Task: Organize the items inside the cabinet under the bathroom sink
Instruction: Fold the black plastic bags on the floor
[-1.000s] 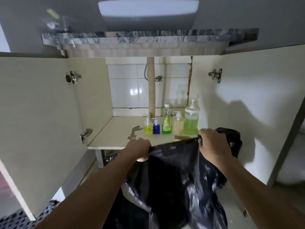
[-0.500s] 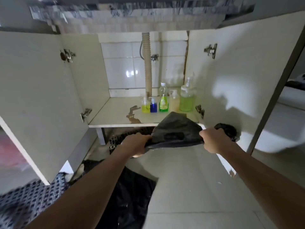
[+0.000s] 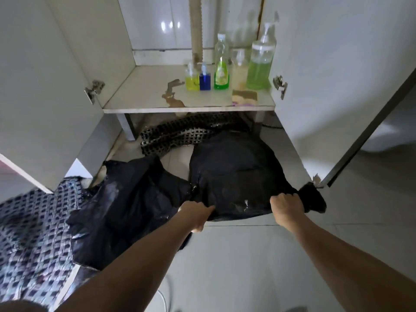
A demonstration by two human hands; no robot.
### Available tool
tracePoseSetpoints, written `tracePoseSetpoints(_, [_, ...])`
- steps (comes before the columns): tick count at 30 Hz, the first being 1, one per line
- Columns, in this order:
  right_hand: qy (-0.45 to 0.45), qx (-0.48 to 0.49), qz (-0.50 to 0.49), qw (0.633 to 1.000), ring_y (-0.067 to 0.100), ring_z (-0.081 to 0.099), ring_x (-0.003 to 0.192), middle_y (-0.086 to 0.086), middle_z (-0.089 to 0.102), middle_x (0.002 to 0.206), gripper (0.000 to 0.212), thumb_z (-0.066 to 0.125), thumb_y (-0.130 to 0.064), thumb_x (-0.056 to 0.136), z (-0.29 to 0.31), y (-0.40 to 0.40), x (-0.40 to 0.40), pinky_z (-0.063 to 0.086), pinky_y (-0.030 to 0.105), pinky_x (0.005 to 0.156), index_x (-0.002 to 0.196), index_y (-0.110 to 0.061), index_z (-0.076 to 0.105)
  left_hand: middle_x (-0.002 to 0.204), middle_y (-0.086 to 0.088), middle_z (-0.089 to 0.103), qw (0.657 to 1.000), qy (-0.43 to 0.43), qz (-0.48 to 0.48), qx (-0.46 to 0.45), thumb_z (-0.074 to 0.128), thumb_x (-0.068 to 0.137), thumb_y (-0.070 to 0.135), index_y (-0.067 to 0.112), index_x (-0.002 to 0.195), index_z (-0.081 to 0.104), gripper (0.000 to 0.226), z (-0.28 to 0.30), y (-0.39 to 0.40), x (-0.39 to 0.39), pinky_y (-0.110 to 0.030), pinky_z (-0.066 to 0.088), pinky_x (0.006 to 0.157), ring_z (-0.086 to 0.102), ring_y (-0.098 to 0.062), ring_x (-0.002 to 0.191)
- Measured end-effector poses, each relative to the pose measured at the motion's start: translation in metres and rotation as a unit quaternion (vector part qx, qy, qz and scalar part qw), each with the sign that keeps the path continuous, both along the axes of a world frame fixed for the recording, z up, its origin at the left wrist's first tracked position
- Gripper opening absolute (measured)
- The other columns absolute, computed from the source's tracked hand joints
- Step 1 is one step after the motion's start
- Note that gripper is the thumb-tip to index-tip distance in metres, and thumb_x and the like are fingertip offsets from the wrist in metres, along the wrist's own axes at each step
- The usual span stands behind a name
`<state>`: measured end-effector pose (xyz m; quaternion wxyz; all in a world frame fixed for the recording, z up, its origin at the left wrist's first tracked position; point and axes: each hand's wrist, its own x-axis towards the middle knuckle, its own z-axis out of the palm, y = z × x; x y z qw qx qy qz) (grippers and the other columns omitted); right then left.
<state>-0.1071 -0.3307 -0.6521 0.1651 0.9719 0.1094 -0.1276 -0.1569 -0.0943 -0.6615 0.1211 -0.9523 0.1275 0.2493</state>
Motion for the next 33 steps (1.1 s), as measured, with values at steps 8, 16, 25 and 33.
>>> tracePoseSetpoints(8, [0.086,-0.042,-0.035,0.995,0.024,0.055,0.117,0.003,0.061,0.121,0.030,0.045,-0.007,0.090,-0.038,-0.016,-0.013,0.032,0.037,0.102,0.111,-0.019,0.063,0.121,-0.014,0.058,0.997,0.067,0.021,-0.037,0.057,0.083,0.010,0.018,0.139,0.030,0.062,-0.043,-0.022,-0.029,-0.040,0.048,0.081,0.061,-0.037,0.106])
tracePoseSetpoints(16, [0.129,0.029,-0.041,0.990,0.027,0.058,0.111,0.007,0.061,0.118,0.029,0.044,-0.002,0.085,-0.017,0.014,-0.012,0.037,0.038,0.096,0.105,-0.014,0.061,0.129,-0.008,0.057,0.966,0.139,0.131,-0.176,0.068,0.078,0.047,0.024,0.133,0.042,0.065,-0.031,-0.012,-0.018,-0.034,0.048,0.090,0.056,-0.030,0.114])
tracePoseSetpoints(25, [0.005,0.455,0.055,0.889,0.025,0.064,0.096,0.008,0.069,0.104,0.019,0.053,-0.014,0.087,0.081,0.186,0.023,0.052,0.031,0.082,0.099,-0.012,0.067,0.141,-0.007,0.049,0.972,-0.019,0.197,-0.129,0.060,0.088,0.045,0.012,0.140,0.044,0.064,0.133,0.111,0.049,-0.033,0.040,0.101,0.047,-0.028,0.128])
tracePoseSetpoints(33, [0.270,0.341,0.068,0.898,0.023,0.057,0.066,0.007,0.057,0.060,0.042,0.063,-0.039,0.082,0.018,0.284,-0.040,0.043,0.026,0.055,0.057,-0.007,0.054,0.125,-0.010,0.061,0.951,0.121,0.286,-0.019,0.065,0.082,0.049,0.005,0.120,0.059,0.058,0.070,0.223,-0.054,-0.030,0.048,0.087,0.059,-0.030,0.111])
